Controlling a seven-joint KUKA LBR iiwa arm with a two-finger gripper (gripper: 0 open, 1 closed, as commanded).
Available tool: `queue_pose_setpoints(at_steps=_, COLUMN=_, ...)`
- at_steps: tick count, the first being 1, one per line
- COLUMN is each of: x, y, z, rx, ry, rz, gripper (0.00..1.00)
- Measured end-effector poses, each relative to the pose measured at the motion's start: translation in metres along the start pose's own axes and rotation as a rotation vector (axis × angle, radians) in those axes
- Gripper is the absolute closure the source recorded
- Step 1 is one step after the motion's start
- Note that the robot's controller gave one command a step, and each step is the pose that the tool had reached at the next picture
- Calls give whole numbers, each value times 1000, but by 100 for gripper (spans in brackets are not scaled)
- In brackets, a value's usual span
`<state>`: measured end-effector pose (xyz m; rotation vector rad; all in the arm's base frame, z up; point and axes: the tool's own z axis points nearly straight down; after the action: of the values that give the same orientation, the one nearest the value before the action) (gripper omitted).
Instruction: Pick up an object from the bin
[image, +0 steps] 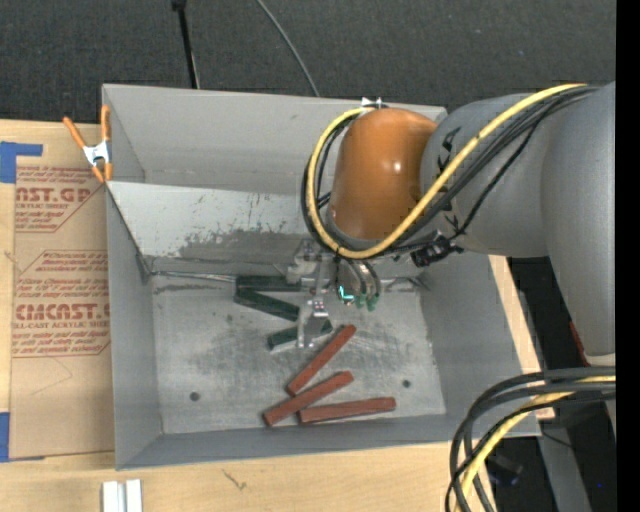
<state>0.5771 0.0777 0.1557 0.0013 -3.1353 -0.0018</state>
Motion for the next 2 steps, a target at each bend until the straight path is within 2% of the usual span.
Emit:
queue_pose_setpoints(at_steps=1, x=-2, y=0, z=-5, rx=0, ry=-7, rz=0, gripper=0)
queue_pose_setpoints(at_steps=2, x=16, y=-24, z=55, rx=1, ry=-11, rz=-95, gripper=0)
